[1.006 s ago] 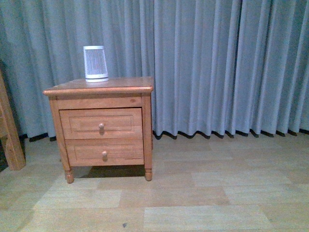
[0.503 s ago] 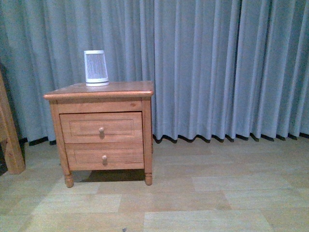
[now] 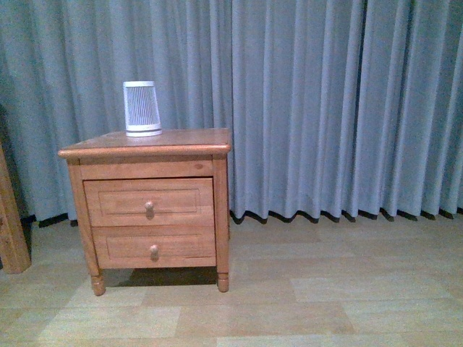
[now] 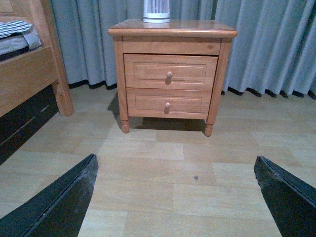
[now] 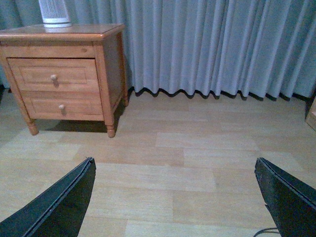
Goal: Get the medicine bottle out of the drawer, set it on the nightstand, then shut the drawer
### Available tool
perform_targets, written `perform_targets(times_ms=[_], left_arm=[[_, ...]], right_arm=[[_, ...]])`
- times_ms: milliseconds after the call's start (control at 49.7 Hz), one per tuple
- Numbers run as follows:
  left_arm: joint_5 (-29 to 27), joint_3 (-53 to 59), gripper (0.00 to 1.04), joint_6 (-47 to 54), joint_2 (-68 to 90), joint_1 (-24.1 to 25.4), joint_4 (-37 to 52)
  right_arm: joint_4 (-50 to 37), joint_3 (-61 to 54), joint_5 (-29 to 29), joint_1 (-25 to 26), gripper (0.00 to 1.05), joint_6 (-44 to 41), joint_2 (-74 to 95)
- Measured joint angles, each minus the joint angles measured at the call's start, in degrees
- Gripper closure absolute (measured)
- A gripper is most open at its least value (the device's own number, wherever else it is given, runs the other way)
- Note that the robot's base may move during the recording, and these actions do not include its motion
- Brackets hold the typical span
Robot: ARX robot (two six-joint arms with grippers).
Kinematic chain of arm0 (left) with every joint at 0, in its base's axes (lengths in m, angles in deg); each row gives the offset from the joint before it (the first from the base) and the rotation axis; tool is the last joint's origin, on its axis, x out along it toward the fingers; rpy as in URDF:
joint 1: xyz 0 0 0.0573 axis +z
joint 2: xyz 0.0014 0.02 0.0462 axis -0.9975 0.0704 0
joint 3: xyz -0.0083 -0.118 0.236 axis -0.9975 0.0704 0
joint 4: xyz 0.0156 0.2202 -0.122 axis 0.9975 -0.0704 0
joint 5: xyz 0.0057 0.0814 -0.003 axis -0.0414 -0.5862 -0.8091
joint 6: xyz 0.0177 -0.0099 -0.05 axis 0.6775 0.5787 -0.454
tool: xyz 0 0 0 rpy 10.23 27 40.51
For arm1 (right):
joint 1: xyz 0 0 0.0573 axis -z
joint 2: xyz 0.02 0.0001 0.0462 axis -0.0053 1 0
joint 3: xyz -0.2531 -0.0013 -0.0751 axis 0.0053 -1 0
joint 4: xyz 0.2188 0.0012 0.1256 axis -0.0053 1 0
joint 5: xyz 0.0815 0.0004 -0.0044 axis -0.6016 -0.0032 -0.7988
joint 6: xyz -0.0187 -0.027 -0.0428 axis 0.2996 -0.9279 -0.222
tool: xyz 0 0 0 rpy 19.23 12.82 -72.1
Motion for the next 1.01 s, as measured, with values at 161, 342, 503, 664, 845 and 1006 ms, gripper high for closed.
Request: perform_targets(times_ms=[161, 342, 503, 664, 845, 1006], left_arm=[[0.0, 0.0, 0.07, 0.0, 0.0, 0.0, 0.0], [0.0, 0.0, 0.07, 0.0, 0.0, 0.0, 0.0], [0.0, 0.0, 0.07, 0.0, 0.0, 0.0, 0.0], [0.0, 0.0, 0.07, 0.0, 0.0, 0.0, 0.0], [0.0, 0.0, 0.07, 0.0, 0.0, 0.0, 0.0], [0.0, 0.0, 0.07, 0.0, 0.0, 0.0, 0.0]], right_arm=[[0.0, 0.0, 0.0, 0.0, 0.07, 0.0, 0.0], [0.0, 0.0, 0.0, 0.0, 0.07, 0.0, 0.0], [0.0, 0.0, 0.1, 0.0, 0.07, 0.0, 0.0], [0.0, 0.0, 0.0, 0.0, 0.07, 0.0, 0.0], [0.0, 0.0, 0.0, 0.0, 0.07, 0.0, 0.0], [0.0, 0.0, 0.0, 0.0, 0.07, 0.0, 0.0]])
